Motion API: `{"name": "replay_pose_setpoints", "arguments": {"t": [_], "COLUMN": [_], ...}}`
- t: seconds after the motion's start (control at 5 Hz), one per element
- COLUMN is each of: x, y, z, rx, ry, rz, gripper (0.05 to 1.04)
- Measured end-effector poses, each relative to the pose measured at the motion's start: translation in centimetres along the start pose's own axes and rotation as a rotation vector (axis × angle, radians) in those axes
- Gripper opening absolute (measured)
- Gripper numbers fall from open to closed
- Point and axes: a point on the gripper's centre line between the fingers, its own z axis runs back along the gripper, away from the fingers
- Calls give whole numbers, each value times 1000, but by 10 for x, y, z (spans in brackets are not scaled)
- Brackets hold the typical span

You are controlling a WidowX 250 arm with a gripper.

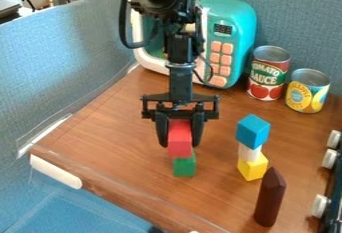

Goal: Put the red block on the top of green block

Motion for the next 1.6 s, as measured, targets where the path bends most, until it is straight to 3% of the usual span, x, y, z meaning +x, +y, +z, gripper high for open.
{"name": "replay_pose_setpoints", "arguments": {"t": [0.4, 1.6], "x": [6, 12], "y": [-2, -7], "z": [-10, -9], "rx": [2, -24], "ry": [17, 27], "rz": [13, 10], "gripper": [614, 614]}}
